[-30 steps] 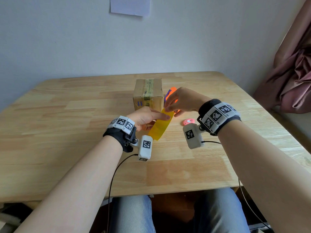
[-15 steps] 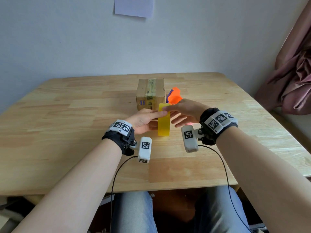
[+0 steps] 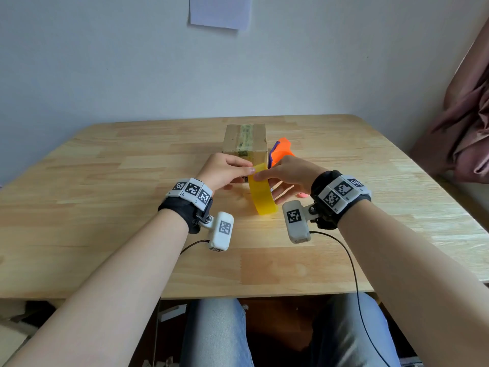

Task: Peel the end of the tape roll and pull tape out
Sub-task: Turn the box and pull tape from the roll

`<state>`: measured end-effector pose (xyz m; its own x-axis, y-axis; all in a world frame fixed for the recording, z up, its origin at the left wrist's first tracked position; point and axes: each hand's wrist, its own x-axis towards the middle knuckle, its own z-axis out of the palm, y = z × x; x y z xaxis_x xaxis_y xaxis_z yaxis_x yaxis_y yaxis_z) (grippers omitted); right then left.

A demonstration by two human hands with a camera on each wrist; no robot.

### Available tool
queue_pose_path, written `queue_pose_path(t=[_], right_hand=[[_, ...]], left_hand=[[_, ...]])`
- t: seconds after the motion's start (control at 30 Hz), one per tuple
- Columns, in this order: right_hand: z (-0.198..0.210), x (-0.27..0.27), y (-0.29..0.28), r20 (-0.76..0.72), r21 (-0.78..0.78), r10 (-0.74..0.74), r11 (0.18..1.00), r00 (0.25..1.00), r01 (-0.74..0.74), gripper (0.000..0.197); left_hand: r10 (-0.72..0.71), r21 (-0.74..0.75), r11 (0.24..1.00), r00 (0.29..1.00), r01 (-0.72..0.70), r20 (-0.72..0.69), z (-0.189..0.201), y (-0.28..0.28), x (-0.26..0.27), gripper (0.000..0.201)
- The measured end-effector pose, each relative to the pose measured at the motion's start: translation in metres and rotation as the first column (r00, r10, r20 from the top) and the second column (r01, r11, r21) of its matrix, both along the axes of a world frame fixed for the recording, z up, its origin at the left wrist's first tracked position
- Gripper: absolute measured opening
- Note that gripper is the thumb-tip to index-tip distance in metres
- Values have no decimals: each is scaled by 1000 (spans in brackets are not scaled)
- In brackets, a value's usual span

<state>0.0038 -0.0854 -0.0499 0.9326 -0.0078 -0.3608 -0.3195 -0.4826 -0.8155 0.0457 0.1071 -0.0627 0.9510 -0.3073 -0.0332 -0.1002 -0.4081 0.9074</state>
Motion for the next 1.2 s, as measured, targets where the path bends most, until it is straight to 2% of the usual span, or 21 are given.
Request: queue_pose_path(t=[0.13,0.37,0.53,0.63,0.7,0.8,0.9,1.0,1.2], right_hand=[[2,0,1,17,-84,-7,996,1000,8,56],[5,0,0,14,-174,-6,985,1000,8,55],[5,0,-1,11,-195,-2,981,1000,4,49],[3,-1,-1,15,-205,-2,979,1000,5,45],[3,-2,0,20,-208,-5,978,1000,9,45],[2,-1,-1,22,-186,-5,982,1000,9,48],[1,0,-4,24,-167,-19,986,1000,22,51],[1,0,-5,18,-158,-29,987,999,31,54],[0,1,-6,20,-124,-38,992,999,40,56]], left_hand=[[23,74,997,997,-28,77,0,1,1,14],[-7,134,991,996,-5,92,-3,-8,3,9],[-51,240,971,994,27,95,-9,-13,8,13],[-84,278,958,995,66,53,-15,-16,11,26],[-79,264,962,997,75,3,-15,-17,10,30],[-61,161,984,992,78,-112,-13,-17,8,24],[-42,65,996,985,54,-166,-12,-15,6,20],[-2,3,1000,992,2,-123,-15,-12,7,13],[22,-10,1000,996,-23,-83,-19,-11,8,10]])
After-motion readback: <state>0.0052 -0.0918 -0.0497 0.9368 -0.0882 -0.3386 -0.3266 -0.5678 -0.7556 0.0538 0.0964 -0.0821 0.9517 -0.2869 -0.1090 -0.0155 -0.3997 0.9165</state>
